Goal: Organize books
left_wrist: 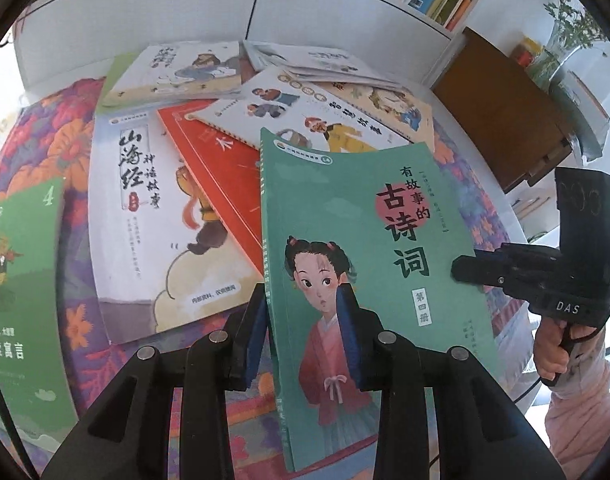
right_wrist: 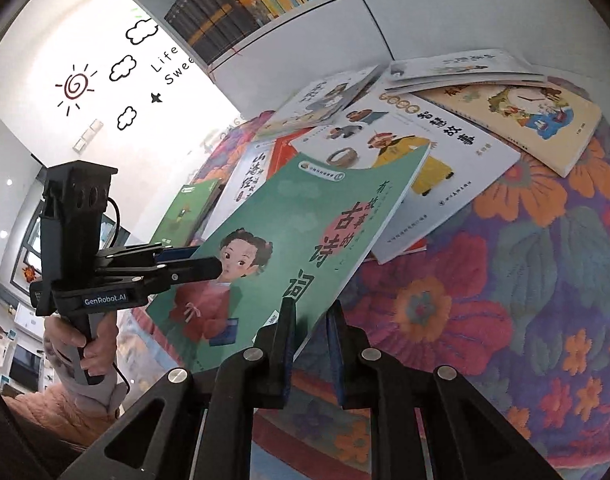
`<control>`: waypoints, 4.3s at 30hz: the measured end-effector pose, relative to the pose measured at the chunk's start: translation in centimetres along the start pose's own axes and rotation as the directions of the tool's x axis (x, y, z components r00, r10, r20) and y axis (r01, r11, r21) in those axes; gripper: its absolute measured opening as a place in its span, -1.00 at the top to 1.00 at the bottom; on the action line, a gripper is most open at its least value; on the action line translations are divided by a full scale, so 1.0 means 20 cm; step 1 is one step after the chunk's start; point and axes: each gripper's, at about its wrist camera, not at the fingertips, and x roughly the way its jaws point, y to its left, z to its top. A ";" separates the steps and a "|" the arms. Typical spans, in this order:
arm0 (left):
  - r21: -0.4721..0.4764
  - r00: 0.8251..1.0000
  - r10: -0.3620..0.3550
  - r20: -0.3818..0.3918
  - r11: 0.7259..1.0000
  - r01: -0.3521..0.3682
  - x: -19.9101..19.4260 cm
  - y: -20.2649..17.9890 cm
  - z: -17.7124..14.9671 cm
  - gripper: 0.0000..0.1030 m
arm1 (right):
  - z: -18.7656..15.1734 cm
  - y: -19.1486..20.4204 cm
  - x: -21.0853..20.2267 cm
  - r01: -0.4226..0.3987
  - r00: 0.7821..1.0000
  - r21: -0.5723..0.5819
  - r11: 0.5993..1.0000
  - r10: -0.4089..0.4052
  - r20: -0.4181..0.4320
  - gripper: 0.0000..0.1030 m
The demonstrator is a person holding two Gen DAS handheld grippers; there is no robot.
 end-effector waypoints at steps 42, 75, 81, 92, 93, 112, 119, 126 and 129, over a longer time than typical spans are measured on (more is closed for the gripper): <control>-0.215 0.938 0.168 0.303 0.971 -0.105 -0.72 0.58 -0.03 0.42 | 0.34 0.73 0.22 -0.097 0.988 -0.242 0.965 0.123 0.096 0.71; -0.477 0.931 0.323 0.168 0.853 -0.210 -0.50 1.35 -0.32 0.37 | 0.29 0.93 1.16 -0.186 0.981 -0.125 0.974 0.177 -0.085 0.68; -0.484 0.919 0.361 0.157 0.840 -0.247 -0.50 1.36 -0.33 0.36 | 0.28 0.98 1.15 -0.153 0.987 -0.154 0.976 0.143 -0.072 0.55; -0.514 0.891 0.416 0.182 0.812 -0.274 -0.57 1.39 -0.36 0.36 | 0.35 1.02 1.07 -0.079 0.994 -0.156 0.985 0.066 -0.087 -0.21; -0.513 0.891 0.416 0.181 0.813 -0.276 -0.57 1.39 -0.36 0.36 | 0.34 1.03 1.08 -0.081 0.991 -0.160 0.984 0.062 -0.116 -0.21; -0.506 0.857 0.492 0.154 0.784 -0.359 -0.57 1.37 -0.37 0.22 | 0.30 1.04 1.16 -0.079 0.981 -0.157 0.984 0.048 -0.189 -0.25; -0.477 0.927 0.362 0.097 0.835 -0.276 -0.48 1.38 -0.36 0.15 | 0.31 1.00 1.18 -0.116 0.971 -0.121 0.986 0.087 -0.223 -0.25; -0.472 0.933 0.347 0.099 0.841 -0.263 -0.49 1.37 -0.37 0.13 | 0.28 1.07 1.22 -0.174 0.952 -0.094 0.980 0.143 -0.270 -0.26; -0.470 0.931 0.352 0.098 0.841 -0.269 -0.49 1.36 -0.37 0.13 | 0.27 1.08 1.23 -0.193 0.943 -0.084 0.978 0.161 -0.291 -0.26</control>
